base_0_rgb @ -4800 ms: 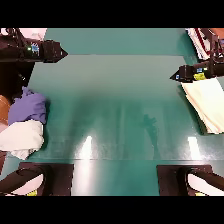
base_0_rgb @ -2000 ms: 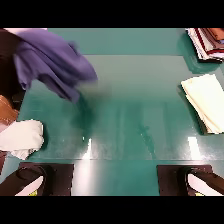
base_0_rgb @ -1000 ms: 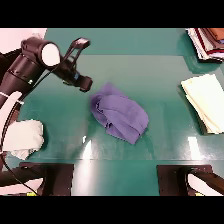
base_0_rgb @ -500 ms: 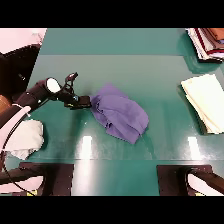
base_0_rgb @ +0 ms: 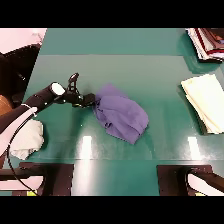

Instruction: Fold the shirts.

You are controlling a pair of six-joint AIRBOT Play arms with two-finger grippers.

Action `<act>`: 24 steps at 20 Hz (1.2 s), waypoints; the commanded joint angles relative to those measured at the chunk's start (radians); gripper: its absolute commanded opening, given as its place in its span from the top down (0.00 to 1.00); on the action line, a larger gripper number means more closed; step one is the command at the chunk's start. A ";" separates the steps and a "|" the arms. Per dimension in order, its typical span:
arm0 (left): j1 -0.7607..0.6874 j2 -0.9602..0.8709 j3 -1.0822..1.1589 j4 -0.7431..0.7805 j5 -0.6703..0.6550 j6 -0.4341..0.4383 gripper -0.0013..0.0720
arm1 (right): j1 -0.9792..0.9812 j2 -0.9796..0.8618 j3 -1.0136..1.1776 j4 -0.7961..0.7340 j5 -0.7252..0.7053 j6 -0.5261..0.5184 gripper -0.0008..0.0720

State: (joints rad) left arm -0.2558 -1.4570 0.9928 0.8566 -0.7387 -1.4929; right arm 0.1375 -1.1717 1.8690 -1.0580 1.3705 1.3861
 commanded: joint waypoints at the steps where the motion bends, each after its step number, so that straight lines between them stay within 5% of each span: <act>1: 0.038 0.022 0.093 0.034 -0.059 0.009 0.95 | 0.000 0.024 -0.085 -0.070 0.094 0.008 0.97; 6: 0.092 0.127 0.244 0.230 -0.168 0.009 0.95 | -0.002 0.129 -0.614 -0.136 0.039 0.063 0.96; 7: 0.092 0.137 0.252 0.244 -0.172 0.009 0.95 | -0.002 0.134 -0.731 -0.113 0.014 0.072 0.82; 8: 0.092 0.144 0.253 0.244 -0.172 0.009 0.95 | -0.002 0.130 -0.850 -0.077 -0.012 0.072 0.45; 9: 0.092 0.145 0.253 0.244 -0.174 0.008 0.95 | -0.002 0.117 -0.953 -0.027 -0.038 0.070 0.27; 14: 0.092 0.142 0.253 0.244 -0.190 0.009 0.95 | 0.084 -0.025 -1.235 0.282 -0.249 -0.053 0.36; 18: 0.092 0.142 0.253 0.244 -0.198 0.009 0.95 | 0.188 -0.135 -1.168 0.359 -0.377 -0.072 0.40; 24: 0.092 0.142 0.253 0.244 -0.197 0.009 0.95 | 0.262 -0.247 -0.970 0.360 -0.382 -0.072 0.40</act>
State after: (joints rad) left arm -0.1646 -1.3159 1.2442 1.0992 -0.9348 -1.4845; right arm 0.3653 -1.3697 0.8276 -0.7155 1.0077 1.3193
